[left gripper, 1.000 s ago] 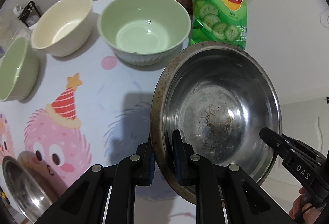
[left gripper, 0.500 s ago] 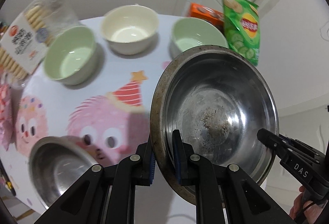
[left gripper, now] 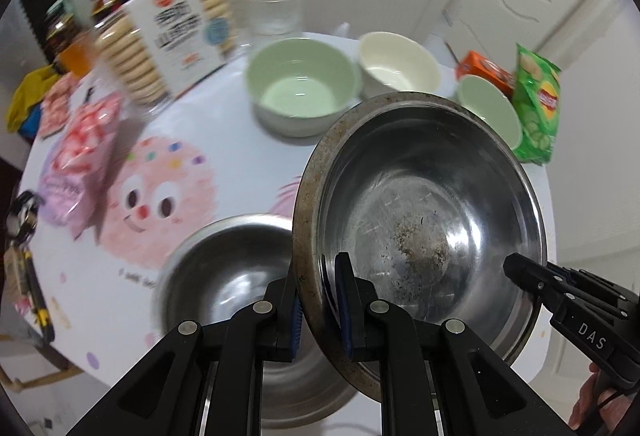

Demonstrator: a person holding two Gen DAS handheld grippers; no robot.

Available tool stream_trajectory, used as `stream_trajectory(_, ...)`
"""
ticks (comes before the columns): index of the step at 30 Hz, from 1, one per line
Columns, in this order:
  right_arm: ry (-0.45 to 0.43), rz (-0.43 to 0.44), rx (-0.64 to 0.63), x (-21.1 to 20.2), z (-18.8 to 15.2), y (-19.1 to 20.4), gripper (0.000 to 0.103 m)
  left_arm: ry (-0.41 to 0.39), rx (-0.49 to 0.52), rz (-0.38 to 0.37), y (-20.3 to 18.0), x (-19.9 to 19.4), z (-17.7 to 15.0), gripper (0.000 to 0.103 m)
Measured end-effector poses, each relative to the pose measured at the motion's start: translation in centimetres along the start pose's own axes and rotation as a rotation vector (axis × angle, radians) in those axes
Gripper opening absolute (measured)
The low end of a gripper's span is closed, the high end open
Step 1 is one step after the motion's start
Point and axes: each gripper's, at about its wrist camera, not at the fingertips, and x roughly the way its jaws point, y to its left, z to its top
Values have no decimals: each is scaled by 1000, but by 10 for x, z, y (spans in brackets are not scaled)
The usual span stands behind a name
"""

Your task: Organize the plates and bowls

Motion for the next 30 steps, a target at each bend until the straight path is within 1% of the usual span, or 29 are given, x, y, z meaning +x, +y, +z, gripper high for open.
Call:
stream_trajectory(9,67,49,-132,22,-13,64,19,15,-104,49,66,-10,-32,14)
stream_trajectory(14,111,63,-186,36,-26,88,20,14,-113,94,83,-9,-49,15)
stream_trajectory(17,133,58,-214,45,-33,97,20,38,-154,87,96,-3,-61,15)
stream_trajectory(20,145,52,-233,49,-38,103,20,48,-168,82,101,0,-67,15)
stream_trajectory(30,171,5,-283,62,-44,115,22,85,-151,102,107,17,-72,18)
